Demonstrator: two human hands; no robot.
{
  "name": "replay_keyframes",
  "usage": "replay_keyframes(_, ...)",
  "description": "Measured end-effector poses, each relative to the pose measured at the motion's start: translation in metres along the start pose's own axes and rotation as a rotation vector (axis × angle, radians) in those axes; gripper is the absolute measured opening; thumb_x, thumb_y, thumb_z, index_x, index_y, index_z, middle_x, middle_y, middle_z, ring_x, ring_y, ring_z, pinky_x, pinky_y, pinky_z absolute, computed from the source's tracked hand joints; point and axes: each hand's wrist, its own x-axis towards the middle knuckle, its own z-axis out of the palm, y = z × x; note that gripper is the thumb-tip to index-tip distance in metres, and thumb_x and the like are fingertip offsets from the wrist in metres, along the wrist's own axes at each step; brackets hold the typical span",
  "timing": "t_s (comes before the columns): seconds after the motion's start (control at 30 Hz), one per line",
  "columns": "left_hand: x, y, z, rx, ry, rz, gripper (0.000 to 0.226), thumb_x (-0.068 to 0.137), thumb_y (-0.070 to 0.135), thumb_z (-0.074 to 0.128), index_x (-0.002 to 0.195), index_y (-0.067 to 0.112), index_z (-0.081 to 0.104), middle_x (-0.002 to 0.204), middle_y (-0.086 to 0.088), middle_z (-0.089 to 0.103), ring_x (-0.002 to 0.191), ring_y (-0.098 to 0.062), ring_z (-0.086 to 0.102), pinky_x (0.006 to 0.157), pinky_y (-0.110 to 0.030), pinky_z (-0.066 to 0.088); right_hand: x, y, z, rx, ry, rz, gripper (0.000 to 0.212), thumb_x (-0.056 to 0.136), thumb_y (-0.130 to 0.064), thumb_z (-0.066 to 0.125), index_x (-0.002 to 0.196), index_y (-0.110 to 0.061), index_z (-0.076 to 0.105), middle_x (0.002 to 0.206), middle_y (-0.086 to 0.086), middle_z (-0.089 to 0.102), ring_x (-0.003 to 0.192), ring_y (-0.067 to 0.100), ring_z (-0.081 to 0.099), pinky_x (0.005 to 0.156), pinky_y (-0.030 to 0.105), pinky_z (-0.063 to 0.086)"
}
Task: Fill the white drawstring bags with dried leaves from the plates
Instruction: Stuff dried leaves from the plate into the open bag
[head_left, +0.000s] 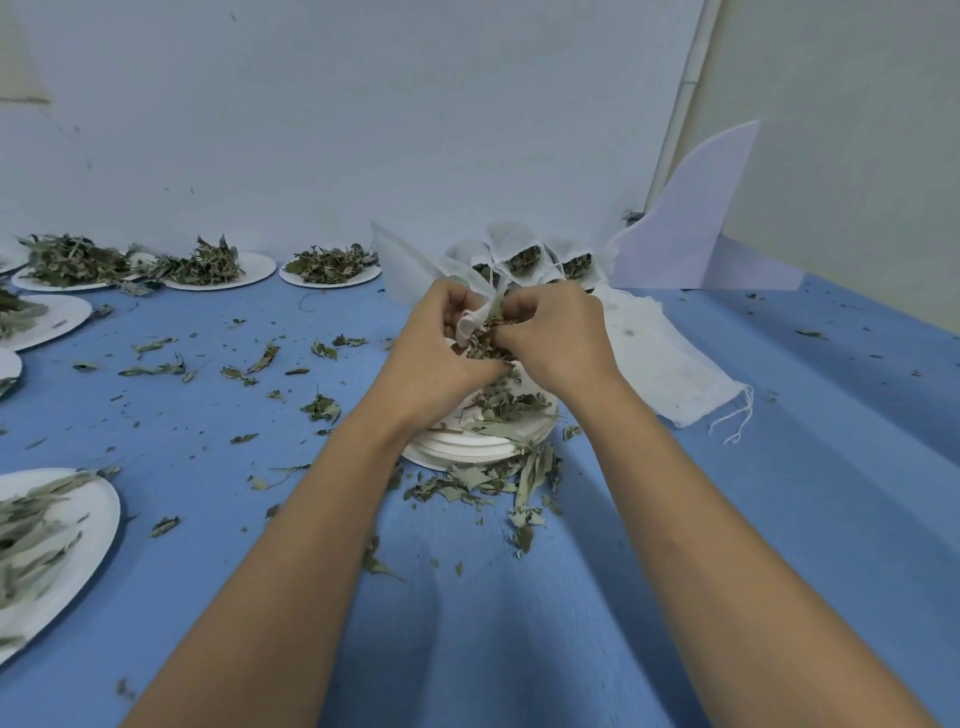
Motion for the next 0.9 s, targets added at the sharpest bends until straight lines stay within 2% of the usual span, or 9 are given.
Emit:
replay_keyframes(0.13, 0.001, -0.002, 0.006, 0.187, 0.083, 0.097, 0.047, 0.063, 0.01, 0.079, 0.095, 0.023, 0.046, 0.098, 0.004, 0.043, 0.076, 0.003, 0.043, 0.064, -0.006, 0.035, -0.003, -0.005, 0.005, 0.031, 0.014, 0.035, 0.012, 0.075, 0.001, 0.061, 0.078, -0.008, 0.069, 0.063, -0.003, 0.056, 0.06, 0.01, 0.05, 0.047, 0.013, 0.036)
replay_keyframes(0.2, 0.001, -0.005, 0.006, 0.286, 0.147, 0.156, 0.043, 0.066, 0.005, 0.075, 0.092, 0.021, 0.046, 0.094, 0.004, 0.042, 0.075, 0.003, 0.044, 0.064, -0.003, 0.034, -0.004, -0.008, 0.01, 0.055, 0.012, 0.061, 0.019, 0.076, 0.0, 0.062, 0.092, -0.009, 0.067, 0.071, -0.005, 0.058, 0.073, 0.013, 0.056, 0.057, 0.017, 0.042)
replay_keyframes(0.3, 0.001, -0.01, 0.005, 0.38, 0.181, 0.2, 0.038, 0.069, 0.0, 0.069, 0.092, 0.021, 0.047, 0.096, 0.002, 0.042, 0.076, -0.001, 0.044, 0.065, -0.002, 0.034, -0.006, -0.01, 0.015, 0.069, -0.024, 0.072, 0.026, 0.078, 0.001, 0.059, 0.102, -0.007, 0.062, 0.092, 0.006, 0.066, 0.088, 0.019, 0.06, 0.069, 0.024, 0.046)
replay_keyframes(0.4, 0.003, -0.012, 0.002, 0.418, 0.185, 0.221, 0.038, 0.071, 0.001, 0.07, 0.093, 0.023, 0.047, 0.1, 0.002, 0.041, 0.077, -0.003, 0.045, 0.066, -0.003, 0.036, -0.005, -0.01, 0.011, 0.142, -0.093, 0.096, 0.025, 0.079, -0.003, 0.059, 0.104, -0.007, 0.06, 0.096, 0.008, 0.065, 0.09, 0.022, 0.06, 0.074, 0.032, 0.051)
replay_keyframes(0.53, 0.004, -0.014, 0.001, 0.399, 0.201, 0.218, 0.036, 0.073, 0.002, 0.072, 0.092, 0.022, 0.049, 0.099, 0.002, 0.039, 0.078, 0.001, 0.046, 0.067, 0.0, 0.035, -0.006, -0.012, 0.005, 0.272, -0.251, 0.131, 0.007, 0.077, -0.002, 0.054, 0.08, -0.007, 0.057, 0.071, 0.008, 0.052, 0.071, 0.023, 0.05, 0.071, 0.042, 0.047)
replay_keyframes(0.63, 0.003, -0.016, -0.001, 0.388, 0.213, 0.235, 0.032, 0.075, 0.004, 0.073, 0.089, 0.02, 0.049, 0.097, 0.001, 0.04, 0.078, 0.001, 0.046, 0.069, 0.002, 0.034, -0.007, -0.017, 0.002, 0.398, -0.316, 0.194, 0.01, 0.07, 0.007, 0.043, 0.069, -0.001, 0.05, 0.066, 0.009, 0.039, 0.07, 0.024, 0.039, 0.071, 0.044, 0.047)
replay_keyframes(0.73, 0.003, -0.017, -0.002, 0.396, 0.209, 0.232, 0.031, 0.074, 0.002, 0.071, 0.088, 0.021, 0.05, 0.096, 0.003, 0.04, 0.077, 0.002, 0.045, 0.068, 0.001, 0.034, -0.005, -0.017, -0.001, 0.467, -0.323, 0.269, 0.026, 0.074, 0.011, 0.041, 0.096, 0.013, 0.054, 0.078, 0.008, 0.05, 0.079, 0.024, 0.051, 0.087, 0.05, 0.053)
replay_keyframes(0.8, 0.002, -0.018, -0.001, 0.423, 0.204, 0.22, 0.031, 0.074, 0.001, 0.068, 0.088, 0.02, 0.049, 0.093, 0.005, 0.039, 0.074, -0.001, 0.045, 0.066, -0.002, 0.035, -0.005, -0.015, -0.001, 0.487, -0.324, 0.289, 0.033, 0.078, 0.009, 0.042, 0.106, -0.003, 0.053, 0.083, 0.004, 0.051, 0.082, 0.02, 0.055, 0.087, 0.045, 0.055)
replay_keyframes(0.9, 0.001, -0.018, -0.002, 0.417, 0.228, 0.207, 0.03, 0.073, -0.002, 0.066, 0.085, 0.018, 0.048, 0.086, 0.011, 0.037, 0.073, 0.001, 0.044, 0.064, -0.002, 0.033, -0.004, -0.014, 0.002, 0.564, -0.339, 0.332, 0.045, 0.081, 0.01, 0.042, 0.12, -0.013, 0.036, 0.09, 0.005, 0.05, 0.085, 0.022, 0.056, 0.078, 0.036, 0.057)
